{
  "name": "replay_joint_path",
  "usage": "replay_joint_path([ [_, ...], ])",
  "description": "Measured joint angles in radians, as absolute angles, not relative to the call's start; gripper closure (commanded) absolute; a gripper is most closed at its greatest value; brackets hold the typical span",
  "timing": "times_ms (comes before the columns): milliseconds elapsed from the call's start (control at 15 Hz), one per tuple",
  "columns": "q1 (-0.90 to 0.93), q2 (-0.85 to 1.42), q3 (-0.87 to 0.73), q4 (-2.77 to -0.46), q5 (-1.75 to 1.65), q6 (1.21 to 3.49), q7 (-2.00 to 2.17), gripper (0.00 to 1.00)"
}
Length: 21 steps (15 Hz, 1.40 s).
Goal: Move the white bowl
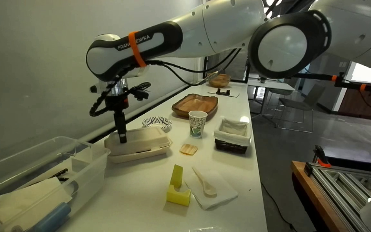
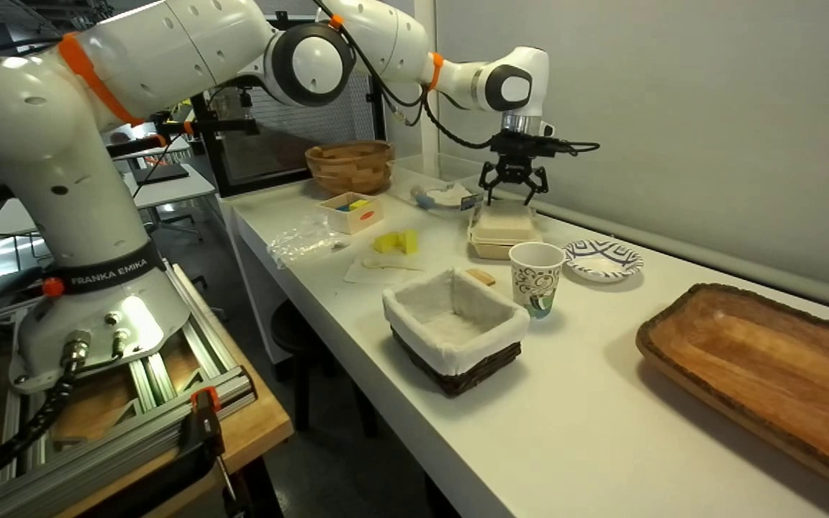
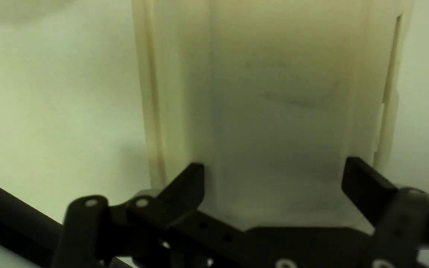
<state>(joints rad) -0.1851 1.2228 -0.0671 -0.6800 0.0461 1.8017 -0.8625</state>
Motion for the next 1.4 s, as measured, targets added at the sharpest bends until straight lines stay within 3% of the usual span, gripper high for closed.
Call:
replay_joint_path([
  [933,-0.114,1.025,-0.065,-1.036,-0.117,1.84,-1.422,0.0],
  [1400,-0.062,0.876,-0.09,-1.168,-0.25,1.934,-1.246,0.0],
])
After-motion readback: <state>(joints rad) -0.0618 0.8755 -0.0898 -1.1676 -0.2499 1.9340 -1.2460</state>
